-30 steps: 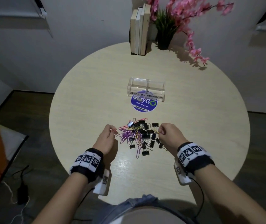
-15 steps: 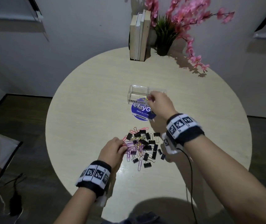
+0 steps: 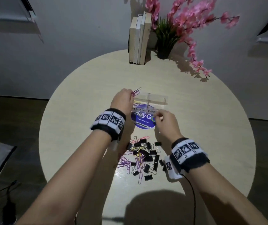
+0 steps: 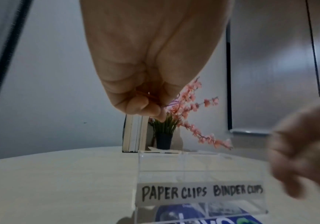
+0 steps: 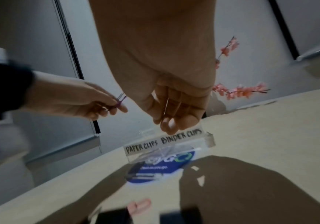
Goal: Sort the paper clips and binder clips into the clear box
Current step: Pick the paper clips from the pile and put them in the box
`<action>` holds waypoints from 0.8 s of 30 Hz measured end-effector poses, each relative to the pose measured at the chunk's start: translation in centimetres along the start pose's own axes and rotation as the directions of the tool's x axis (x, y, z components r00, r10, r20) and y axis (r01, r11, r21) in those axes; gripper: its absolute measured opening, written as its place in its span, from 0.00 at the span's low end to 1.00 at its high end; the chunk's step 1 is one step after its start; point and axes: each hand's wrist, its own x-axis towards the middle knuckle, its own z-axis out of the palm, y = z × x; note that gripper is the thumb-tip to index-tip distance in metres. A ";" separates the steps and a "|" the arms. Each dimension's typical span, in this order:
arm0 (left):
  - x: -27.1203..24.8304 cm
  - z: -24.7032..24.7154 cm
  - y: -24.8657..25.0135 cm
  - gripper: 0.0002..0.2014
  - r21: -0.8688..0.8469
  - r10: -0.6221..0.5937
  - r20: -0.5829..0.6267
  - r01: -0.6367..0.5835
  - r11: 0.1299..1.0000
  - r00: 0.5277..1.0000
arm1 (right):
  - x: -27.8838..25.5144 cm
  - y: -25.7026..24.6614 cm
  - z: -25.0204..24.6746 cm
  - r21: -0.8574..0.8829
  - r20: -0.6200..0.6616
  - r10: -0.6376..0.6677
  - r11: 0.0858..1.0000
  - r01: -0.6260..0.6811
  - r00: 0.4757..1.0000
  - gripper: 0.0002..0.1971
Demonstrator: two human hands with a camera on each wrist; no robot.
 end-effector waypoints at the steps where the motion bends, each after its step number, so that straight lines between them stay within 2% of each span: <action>1: 1.4 0.4 0.3 0.15 0.040 0.005 0.032 -0.006 0.999 0.999 | -0.8 0.9 0.0 0.011 0.003 0.020 1.000 -0.020 1.000 0.10; 5: 3.1 2.1 0.3 0.16 0.235 0.035 0.212 -0.086 0.968 0.977 | -1.9 2.9 0.7 0.047 0.035 0.066 0.997 -0.068 0.997 0.11; 7: 2.2 2.4 -0.1 0.16 0.262 0.090 0.189 -0.139 0.955 0.978 | -1.8 2.8 1.4 0.006 0.085 0.026 1.000 -0.026 0.996 0.11; 9: 0.2 2.1 -0.9 0.13 0.184 0.120 0.101 -0.137 0.973 0.988 | -1.4 2.2 2.2 -0.087 0.146 -0.051 0.994 0.064 0.988 0.11; 10: -1.0 2.0 -1.5 0.11 0.162 0.111 0.104 -0.127 0.979 0.988 | -1.2 1.9 2.5 -0.149 0.185 -0.089 0.982 0.117 0.979 0.11; 12: -3.7 2.2 -3.2 0.06 0.141 0.059 0.236 -0.094 0.986 0.970 | -0.8 1.5 3.0 -0.267 0.286 -0.147 0.937 0.226 0.947 0.12; 14: -6.4 2.6 -4.8 0.06 0.084 -0.034 0.396 0.001 0.996 0.918 | -0.6 1.5 3.3 -0.370 0.383 -0.190 0.865 0.339 0.904 0.12; 16: -8.6 3.1 -5.8 0.08 0.024 -0.062 0.465 0.058 0.998 0.883 | -0.6 1.6 3.3 -0.431 0.444 -0.219 0.798 0.422 0.869 0.12; 17: -9.3 3.4 -5.9 0.09 0.001 -0.031 0.476 0.035 0.999 0.879 | -0.6 1.7 3.2 -0.440 0.458 -0.227 0.782 0.441 0.859 0.11; 20: -10.6 4.4 -5.7 0.12 -0.034 0.048 0.489 -0.036 0.999 0.871 | -1.1 2.1 2.9 -0.447 0.478 -0.204 0.781 0.436 0.855 0.09; 24: -11.3 5.0 -5.9 0.10 -0.015 0.042 0.496 -0.040 0.999 0.867 | -2.1 2.9 2.2 -0.480 0.497 -0.088 0.801 0.358 0.863 0.04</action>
